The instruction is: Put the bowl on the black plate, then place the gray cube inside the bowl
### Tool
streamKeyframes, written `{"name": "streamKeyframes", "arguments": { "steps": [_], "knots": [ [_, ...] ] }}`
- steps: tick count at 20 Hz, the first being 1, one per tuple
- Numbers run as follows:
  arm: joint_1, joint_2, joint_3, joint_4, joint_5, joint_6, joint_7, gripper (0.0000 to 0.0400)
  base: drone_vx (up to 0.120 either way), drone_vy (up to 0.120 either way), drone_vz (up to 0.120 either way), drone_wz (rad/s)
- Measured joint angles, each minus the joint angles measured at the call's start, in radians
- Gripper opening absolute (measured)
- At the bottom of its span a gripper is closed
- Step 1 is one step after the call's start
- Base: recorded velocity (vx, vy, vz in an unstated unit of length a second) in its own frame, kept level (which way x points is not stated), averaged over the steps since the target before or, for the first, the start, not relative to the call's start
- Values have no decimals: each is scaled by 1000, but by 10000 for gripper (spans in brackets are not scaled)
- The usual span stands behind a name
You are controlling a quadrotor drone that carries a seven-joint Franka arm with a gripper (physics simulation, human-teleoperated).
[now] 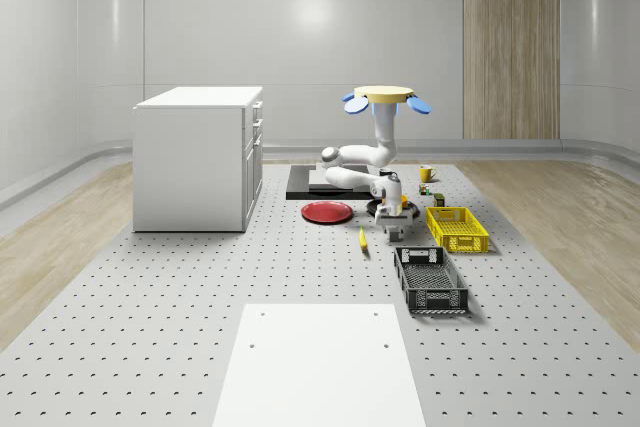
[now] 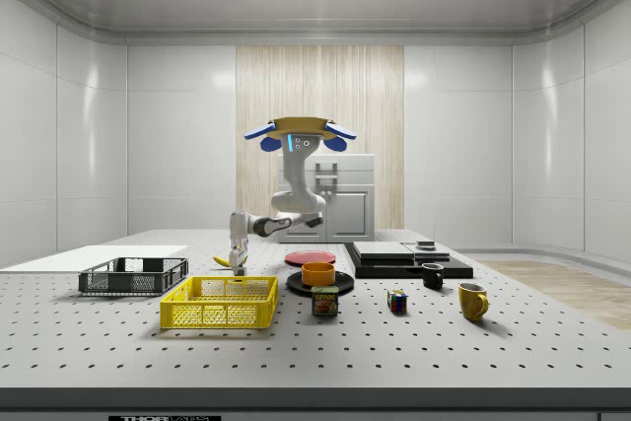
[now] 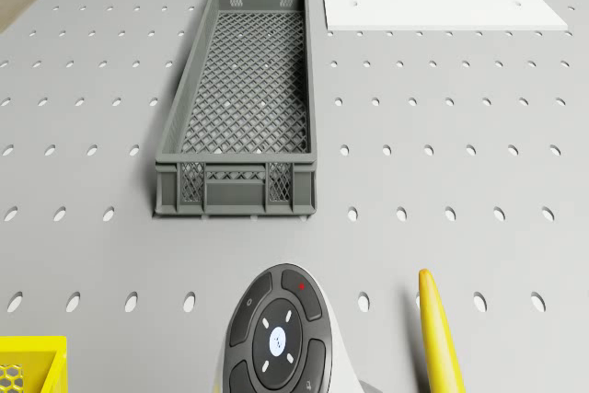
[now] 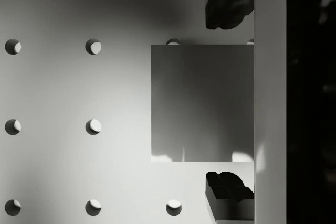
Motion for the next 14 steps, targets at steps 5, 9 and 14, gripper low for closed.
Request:
{"name": "streamKeyframes", "arguments": {
  "steps": [5, 9, 14],
  "knots": [
    [8, -2, -23, 11, -22, 12, -14, 400, 0, 0, 0, 0],
    [12, -3, -46, 18, -44, 22, -21, 400, 0, 0, 0, 0],
    [23, -6, -67, 11, -64, 25, -22, 400, 0, 0, 0, 0]
  ]
}}
